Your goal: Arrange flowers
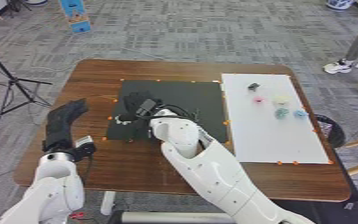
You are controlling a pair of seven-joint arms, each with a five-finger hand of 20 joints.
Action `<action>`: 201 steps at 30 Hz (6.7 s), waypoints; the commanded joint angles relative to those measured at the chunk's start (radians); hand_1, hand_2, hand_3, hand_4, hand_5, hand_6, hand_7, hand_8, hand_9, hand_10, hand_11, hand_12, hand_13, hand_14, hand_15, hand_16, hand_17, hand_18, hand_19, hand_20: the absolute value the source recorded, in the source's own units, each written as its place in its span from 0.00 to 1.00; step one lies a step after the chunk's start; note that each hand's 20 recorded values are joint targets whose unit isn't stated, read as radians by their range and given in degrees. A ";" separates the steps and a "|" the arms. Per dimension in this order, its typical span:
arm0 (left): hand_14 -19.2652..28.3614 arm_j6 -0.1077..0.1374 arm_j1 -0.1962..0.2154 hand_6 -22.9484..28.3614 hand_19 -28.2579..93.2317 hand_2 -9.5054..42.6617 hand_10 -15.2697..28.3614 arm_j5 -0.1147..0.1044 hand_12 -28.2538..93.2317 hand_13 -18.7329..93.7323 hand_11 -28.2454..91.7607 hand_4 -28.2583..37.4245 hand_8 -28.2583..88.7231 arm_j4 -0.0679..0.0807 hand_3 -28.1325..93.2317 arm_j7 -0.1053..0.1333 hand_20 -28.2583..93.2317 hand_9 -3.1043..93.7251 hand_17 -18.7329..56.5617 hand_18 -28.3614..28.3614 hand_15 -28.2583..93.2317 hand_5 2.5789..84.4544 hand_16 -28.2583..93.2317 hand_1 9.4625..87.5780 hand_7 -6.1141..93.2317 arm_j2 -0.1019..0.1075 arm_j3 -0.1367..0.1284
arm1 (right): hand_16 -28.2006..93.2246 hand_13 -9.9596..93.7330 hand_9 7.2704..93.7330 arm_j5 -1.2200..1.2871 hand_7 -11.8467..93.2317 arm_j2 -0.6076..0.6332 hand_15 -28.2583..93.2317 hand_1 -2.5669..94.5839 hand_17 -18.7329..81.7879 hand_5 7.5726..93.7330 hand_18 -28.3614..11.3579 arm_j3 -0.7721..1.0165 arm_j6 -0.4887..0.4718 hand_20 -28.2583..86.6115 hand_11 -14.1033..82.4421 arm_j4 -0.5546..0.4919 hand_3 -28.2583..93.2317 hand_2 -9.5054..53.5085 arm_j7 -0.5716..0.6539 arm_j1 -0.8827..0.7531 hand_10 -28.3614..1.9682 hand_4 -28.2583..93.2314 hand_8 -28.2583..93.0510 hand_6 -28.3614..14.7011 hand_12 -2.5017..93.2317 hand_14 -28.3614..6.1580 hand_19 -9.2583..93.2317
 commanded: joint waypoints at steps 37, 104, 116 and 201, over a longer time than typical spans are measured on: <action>0.63 0.002 0.000 0.54 0.29 0.42 0.64 -0.005 0.30 0.46 0.38 0.00 0.17 -0.003 0.83 -0.002 0.36 0.51 0.35 0.63 0.31 0.55 0.21 0.15 0.19 0.000 0.001 | 0.57 0.96 0.99 0.293 0.28 0.225 0.84 0.27 0.77 0.80 0.09 -0.088 -0.011 0.88 0.61 -0.182 0.66 0.29 0.109 0.111 0.58 0.12 0.16 0.63 0.36 0.61 1.00; 0.68 -0.205 0.288 0.52 0.30 0.50 0.65 -0.039 0.31 0.52 0.41 0.00 0.16 -0.238 0.81 0.220 0.39 0.57 0.40 0.64 0.34 0.59 0.21 0.27 0.22 -0.010 -0.260 | 0.57 0.93 0.99 0.577 0.48 0.781 0.83 0.25 0.72 0.90 0.04 0.703 -0.024 0.84 0.66 -0.517 0.73 0.13 0.362 -0.534 0.61 0.11 0.21 0.66 0.35 0.52 1.00; 0.68 -0.213 0.270 0.53 0.30 0.50 0.65 -0.037 0.31 0.52 0.41 0.00 0.16 -0.235 0.81 0.210 0.38 0.57 0.39 0.64 0.34 0.59 0.21 0.27 0.22 -0.008 -0.242 | 0.56 0.97 1.00 0.542 0.46 0.747 0.82 0.25 0.77 0.93 0.07 0.580 -0.122 0.85 0.69 -0.441 0.70 0.18 0.426 -0.380 0.61 0.12 0.22 0.66 0.31 0.57 1.00; 0.66 -0.148 0.310 0.54 0.29 0.51 0.65 -0.092 0.31 0.50 0.40 0.00 0.16 -0.113 0.82 0.174 0.37 0.55 0.38 0.63 0.33 0.59 0.21 0.22 0.21 0.016 -0.278 | 0.58 1.00 1.00 0.763 0.40 0.791 0.78 0.48 0.79 0.92 0.15 0.429 -0.166 0.84 0.67 -0.681 0.78 0.11 0.308 -0.175 0.66 0.18 0.40 0.67 0.31 0.69 1.00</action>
